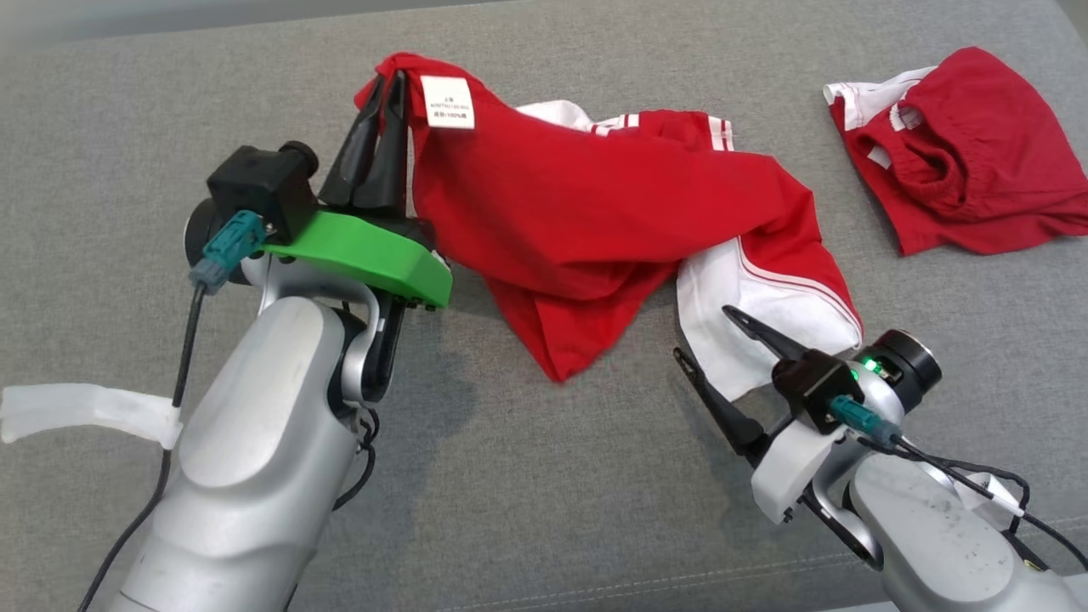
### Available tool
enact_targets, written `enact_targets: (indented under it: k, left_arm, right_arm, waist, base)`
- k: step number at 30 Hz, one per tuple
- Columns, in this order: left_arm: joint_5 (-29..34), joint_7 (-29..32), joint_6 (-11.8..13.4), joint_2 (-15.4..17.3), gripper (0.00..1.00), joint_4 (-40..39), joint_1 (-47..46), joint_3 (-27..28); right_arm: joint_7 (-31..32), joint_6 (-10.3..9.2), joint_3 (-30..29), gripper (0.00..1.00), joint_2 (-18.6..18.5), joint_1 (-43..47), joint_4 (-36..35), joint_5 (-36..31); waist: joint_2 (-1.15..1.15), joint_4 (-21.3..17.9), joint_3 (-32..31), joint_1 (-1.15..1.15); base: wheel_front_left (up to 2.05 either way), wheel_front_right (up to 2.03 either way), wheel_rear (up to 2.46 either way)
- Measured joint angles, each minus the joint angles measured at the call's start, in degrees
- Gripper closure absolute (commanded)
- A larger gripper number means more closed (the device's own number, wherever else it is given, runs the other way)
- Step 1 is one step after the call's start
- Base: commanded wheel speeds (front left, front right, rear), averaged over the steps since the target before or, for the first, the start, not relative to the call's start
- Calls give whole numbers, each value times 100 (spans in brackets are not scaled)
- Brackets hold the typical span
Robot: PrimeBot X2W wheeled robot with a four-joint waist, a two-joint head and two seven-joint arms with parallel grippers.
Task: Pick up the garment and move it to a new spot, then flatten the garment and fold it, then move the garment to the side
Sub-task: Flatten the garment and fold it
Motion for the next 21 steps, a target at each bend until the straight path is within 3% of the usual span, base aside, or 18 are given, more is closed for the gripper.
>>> enact_targets:
  k: [10, 18, 21]
  left_arm:
    - [318, -1, 5, -22, 100, -485, -5, 343]
    - [510, -1, 7, -30, 100, -813, -4, 825]
    - [532, -2, 7, 137, 100, -828, 5, 1261]
  right_arm:
    - [19, 46, 209, 0, 8, -51, 174, -80]
    - [19, -55, -211, 0, 3, -47, 279, 143]
    - [9, -124, -379, 0, 15, -46, 279, 260]
  waist:
    - [0, 216, 143, 0]
    - [0, 291, 194, 0]
    - [0, 223, 172, 0]
  base:
    - [0, 0, 0]
    - [0, 0, 0]
    - [0, 0, 0]
